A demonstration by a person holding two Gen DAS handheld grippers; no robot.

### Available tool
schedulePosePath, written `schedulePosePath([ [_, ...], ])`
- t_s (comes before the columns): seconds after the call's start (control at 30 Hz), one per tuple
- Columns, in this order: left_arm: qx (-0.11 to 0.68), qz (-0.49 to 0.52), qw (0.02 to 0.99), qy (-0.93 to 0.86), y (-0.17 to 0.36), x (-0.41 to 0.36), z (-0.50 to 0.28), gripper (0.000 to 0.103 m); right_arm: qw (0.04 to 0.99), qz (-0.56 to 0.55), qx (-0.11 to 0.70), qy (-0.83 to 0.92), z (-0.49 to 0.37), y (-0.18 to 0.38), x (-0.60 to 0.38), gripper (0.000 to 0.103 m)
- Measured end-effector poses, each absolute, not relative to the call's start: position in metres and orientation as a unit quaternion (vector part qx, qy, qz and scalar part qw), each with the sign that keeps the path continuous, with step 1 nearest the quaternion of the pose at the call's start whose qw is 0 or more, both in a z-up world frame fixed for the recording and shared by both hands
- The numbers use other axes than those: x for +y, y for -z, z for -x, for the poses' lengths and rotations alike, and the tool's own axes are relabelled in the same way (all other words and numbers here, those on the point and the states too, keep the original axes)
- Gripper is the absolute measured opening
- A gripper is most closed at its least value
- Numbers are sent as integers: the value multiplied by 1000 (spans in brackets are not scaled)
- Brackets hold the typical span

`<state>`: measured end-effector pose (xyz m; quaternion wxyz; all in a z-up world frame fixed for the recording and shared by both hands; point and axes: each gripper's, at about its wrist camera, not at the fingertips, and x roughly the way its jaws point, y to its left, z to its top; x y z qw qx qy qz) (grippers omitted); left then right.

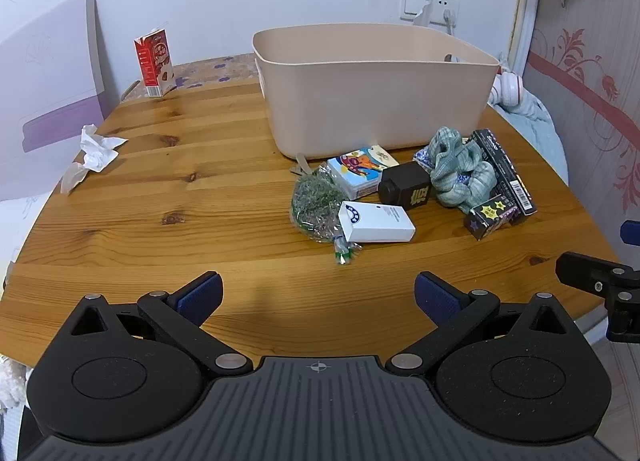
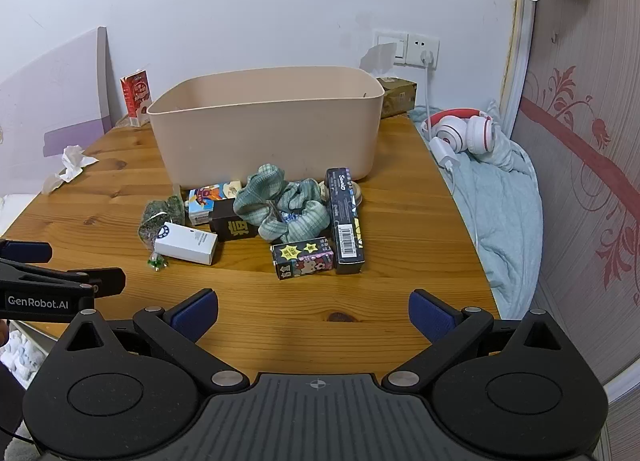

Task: Organize objects
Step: 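Move both tools toward the pile of items in front of the basket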

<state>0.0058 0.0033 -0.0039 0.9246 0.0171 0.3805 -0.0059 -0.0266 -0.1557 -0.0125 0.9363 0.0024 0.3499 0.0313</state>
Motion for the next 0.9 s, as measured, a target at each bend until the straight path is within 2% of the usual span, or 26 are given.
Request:
schedulePosePath([
  [0.9, 388, -10, 922, -5, 7, 5, -10, 103, 933, -6, 359, -28, 22, 14, -156, 103],
])
